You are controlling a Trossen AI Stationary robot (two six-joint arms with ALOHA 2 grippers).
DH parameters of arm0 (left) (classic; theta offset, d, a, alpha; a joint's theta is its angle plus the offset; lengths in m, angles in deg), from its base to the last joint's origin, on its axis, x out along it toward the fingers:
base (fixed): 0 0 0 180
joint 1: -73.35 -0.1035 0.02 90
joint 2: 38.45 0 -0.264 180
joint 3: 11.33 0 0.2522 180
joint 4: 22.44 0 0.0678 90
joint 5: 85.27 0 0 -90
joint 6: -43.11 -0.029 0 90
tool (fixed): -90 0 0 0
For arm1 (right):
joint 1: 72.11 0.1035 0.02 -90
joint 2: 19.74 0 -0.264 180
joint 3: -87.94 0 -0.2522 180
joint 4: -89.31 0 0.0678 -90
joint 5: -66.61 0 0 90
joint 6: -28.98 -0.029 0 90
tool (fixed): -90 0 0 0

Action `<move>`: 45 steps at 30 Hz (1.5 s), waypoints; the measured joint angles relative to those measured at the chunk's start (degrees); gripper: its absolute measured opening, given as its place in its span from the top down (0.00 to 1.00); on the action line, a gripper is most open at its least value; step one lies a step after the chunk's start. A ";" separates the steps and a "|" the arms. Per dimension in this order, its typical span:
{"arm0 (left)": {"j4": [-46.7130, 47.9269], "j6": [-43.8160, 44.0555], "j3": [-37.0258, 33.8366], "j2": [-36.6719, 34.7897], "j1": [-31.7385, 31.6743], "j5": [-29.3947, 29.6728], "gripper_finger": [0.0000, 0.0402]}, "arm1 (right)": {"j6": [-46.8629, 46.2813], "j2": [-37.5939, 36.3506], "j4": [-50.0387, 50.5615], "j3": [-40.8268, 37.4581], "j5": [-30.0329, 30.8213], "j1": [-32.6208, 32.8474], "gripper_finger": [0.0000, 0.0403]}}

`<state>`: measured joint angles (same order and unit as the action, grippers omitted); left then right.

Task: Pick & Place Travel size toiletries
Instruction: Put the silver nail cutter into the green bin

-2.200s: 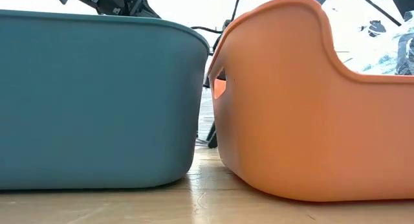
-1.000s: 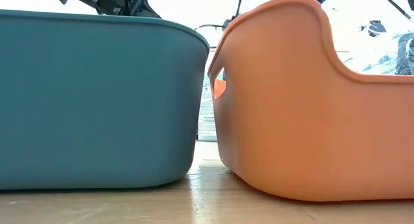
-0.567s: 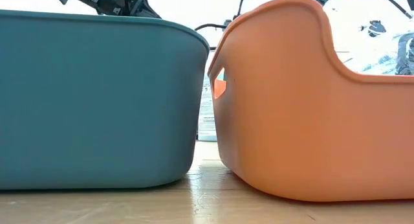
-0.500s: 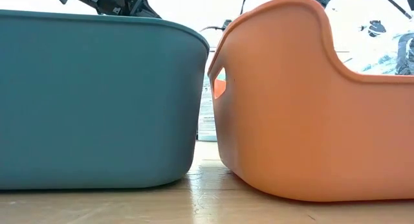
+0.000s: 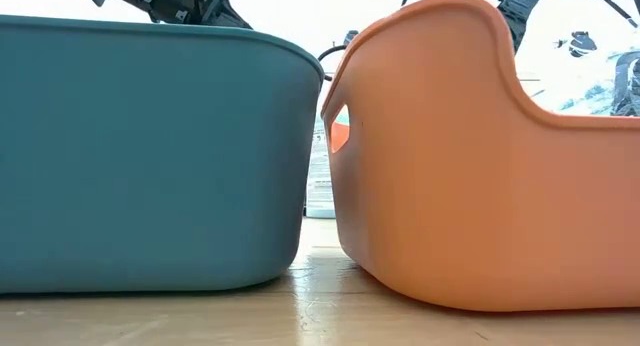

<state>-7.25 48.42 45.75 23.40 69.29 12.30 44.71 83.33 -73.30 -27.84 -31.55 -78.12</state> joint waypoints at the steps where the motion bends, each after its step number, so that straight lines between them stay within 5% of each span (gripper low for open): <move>1: -0.08 0.00 0.00 0.00 0.00 0.01 0.70 | 0.00 0.04 -0.24 0.00 0.06 0.01 0.76; 5: -0.27 -0.03 0.00 -0.01 0.00 0.02 0.70 | -0.13 0.06 -2.83 -0.14 0.22 -0.01 0.90; 18: 0.20 -3.62 0.00 0.01 0.04 0.13 0.70 | -4.50 -4.89 -17.26 -1.30 -3.66 -1.84 0.90; 25: -0.63 -0.71 -0.07 1.74 0.45 0.04 0.70 | -10.72 -7.06 -45.49 -9.63 -8.58 -3.53 0.90; 36: -17.85 -4.30 -0.05 15.13 0.86 -0.67 0.70 | -20.10 -6.83 -80.21 -20.97 -8.51 -5.28 0.90; 45: -37.14 -6.41 0.00 23.17 2.73 -5.09 0.70 | -22.66 -11.23 -91.06 -23.25 -8.59 -5.38 0.90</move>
<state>-44.39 42.01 45.75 46.57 72.02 7.21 22.05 72.09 -164.36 -51.09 -40.14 -83.51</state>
